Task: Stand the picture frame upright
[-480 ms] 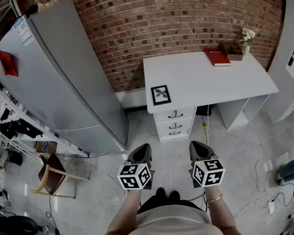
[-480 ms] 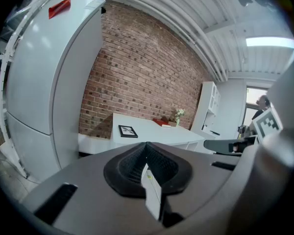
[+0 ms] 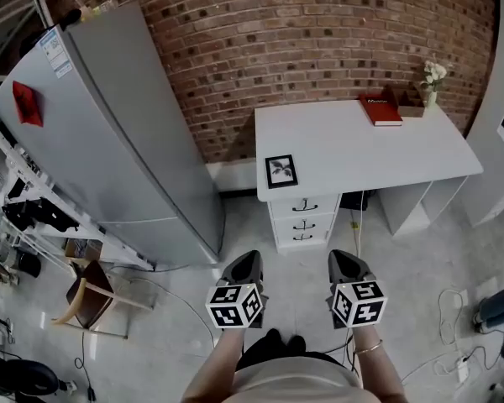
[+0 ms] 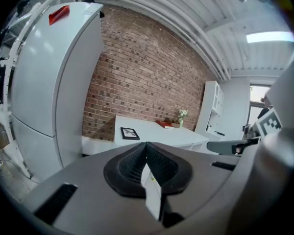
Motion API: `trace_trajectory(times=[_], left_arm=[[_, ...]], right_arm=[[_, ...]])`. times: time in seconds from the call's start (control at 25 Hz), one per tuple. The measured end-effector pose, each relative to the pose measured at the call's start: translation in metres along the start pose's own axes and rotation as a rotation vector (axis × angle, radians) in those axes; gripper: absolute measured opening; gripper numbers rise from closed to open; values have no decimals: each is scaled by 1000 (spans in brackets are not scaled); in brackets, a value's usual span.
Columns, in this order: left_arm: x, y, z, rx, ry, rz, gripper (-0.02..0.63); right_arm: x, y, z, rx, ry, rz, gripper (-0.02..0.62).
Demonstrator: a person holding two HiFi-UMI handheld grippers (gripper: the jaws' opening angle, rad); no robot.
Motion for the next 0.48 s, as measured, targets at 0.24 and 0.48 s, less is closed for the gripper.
trace_trajectory(times=[0.24, 0.48], left_arm=[[1, -2, 9, -10, -18, 15, -6], [-1, -3, 15, -37, -13, 22, 32]], right_arm=[[0, -3, 16, -59, -22, 33, 3], [-5, -6, 24, -74, -40, 8, 59]])
Point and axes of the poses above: the fingertips, and each gripper's own axes: y backward along the fingers, x to its left, z out of its top, the point moved 4 cm from there along y, backward along the fingers, and after that the axes turned 3 degrees about x, right-handed, at the moved point
